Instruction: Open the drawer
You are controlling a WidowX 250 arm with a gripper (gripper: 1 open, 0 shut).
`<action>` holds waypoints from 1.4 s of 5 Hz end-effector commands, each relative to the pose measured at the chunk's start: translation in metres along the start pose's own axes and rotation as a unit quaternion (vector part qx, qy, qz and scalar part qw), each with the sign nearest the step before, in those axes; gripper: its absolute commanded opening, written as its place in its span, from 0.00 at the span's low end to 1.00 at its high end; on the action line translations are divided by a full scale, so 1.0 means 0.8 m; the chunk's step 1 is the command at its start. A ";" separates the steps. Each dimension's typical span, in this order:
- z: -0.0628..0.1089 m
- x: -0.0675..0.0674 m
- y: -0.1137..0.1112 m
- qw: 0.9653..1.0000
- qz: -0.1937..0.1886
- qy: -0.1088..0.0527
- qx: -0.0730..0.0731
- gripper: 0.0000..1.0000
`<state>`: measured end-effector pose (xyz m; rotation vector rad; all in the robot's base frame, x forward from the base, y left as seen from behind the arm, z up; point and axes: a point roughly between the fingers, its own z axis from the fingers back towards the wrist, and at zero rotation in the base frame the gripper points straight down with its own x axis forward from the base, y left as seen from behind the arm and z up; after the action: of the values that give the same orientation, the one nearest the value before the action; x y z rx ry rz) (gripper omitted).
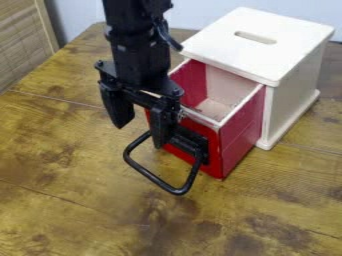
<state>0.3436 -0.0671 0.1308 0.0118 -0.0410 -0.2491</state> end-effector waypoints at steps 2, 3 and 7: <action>0.038 -0.011 -0.006 0.997 -0.025 -0.077 0.020 1.00; 0.041 -0.009 0.005 0.996 -0.011 -0.085 0.025 1.00; 0.036 -0.018 0.045 0.994 0.001 -0.106 0.037 1.00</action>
<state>0.3312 -0.0343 0.1419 0.0456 -0.2016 -0.2568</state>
